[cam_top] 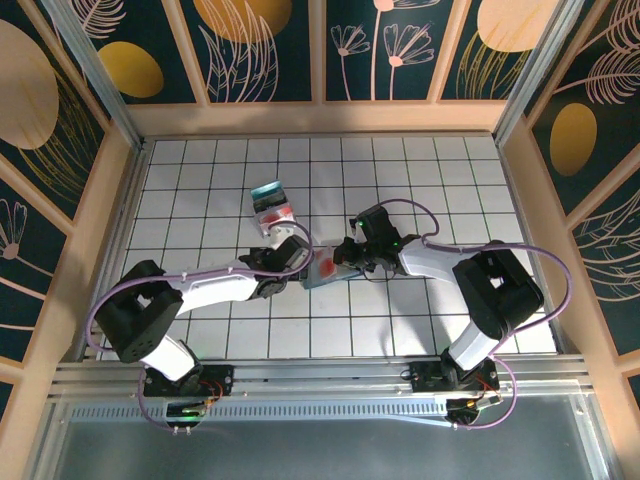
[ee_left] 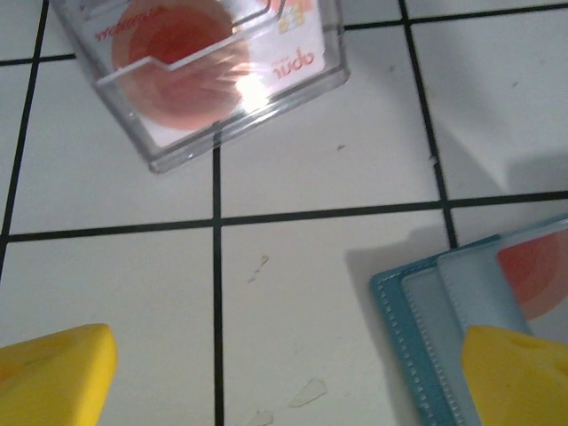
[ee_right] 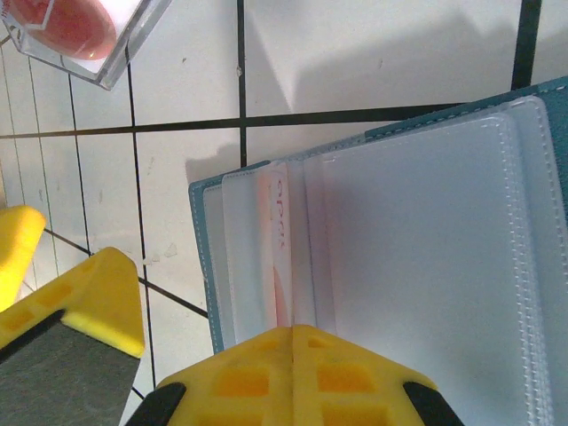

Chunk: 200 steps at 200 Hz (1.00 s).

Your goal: Take the credit cards out of the card holder

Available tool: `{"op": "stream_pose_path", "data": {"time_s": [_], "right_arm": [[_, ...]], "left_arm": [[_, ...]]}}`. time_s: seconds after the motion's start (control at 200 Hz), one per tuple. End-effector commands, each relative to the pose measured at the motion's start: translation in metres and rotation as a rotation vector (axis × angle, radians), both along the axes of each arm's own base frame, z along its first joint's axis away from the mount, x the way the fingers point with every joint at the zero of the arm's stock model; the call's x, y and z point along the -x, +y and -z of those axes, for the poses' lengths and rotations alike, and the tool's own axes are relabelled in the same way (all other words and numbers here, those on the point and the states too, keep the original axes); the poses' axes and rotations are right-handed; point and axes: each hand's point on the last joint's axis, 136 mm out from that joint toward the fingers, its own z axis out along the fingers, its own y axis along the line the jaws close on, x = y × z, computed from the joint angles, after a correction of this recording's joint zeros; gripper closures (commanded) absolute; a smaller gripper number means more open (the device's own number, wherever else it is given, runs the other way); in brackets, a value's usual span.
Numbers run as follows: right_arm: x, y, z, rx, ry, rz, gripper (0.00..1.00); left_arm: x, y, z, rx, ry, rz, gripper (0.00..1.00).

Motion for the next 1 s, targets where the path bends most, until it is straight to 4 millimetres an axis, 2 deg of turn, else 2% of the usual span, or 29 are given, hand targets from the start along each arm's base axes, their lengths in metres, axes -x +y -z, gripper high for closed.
{"op": "stream_pose_path", "data": {"time_s": [0.0,0.235,0.305,0.33,0.611,0.796,0.996], "right_arm": [[-0.004,0.004,-0.013,-0.004,-0.042,-0.006,0.98],[-0.003,0.005,-0.013,-0.008,-0.040,-0.005,0.97],[-0.004,0.006,-0.013,-0.010,-0.040,-0.004,0.97],[-0.003,0.006,-0.012,-0.011,-0.038,-0.005,0.96],[-0.005,0.012,-0.013,-0.042,-0.037,-0.012,0.93],[-0.006,0.019,-0.016,-0.085,-0.034,-0.017,0.87],[-0.007,0.023,-0.010,-0.094,-0.020,-0.022,0.79]], "left_arm": [[-0.009,-0.011,-0.005,-0.001,-0.019,0.027,0.01],[-0.013,-0.015,0.019,-0.072,0.016,0.049,0.01],[-0.013,-0.015,0.020,-0.076,0.020,0.052,0.01],[-0.010,-0.013,0.033,-0.100,0.044,0.053,0.01],[-0.002,-0.011,0.059,-0.122,0.101,0.070,0.01],[0.003,-0.007,0.069,-0.138,0.125,0.074,0.01],[0.005,-0.004,0.070,-0.141,0.129,0.070,0.01]]}}
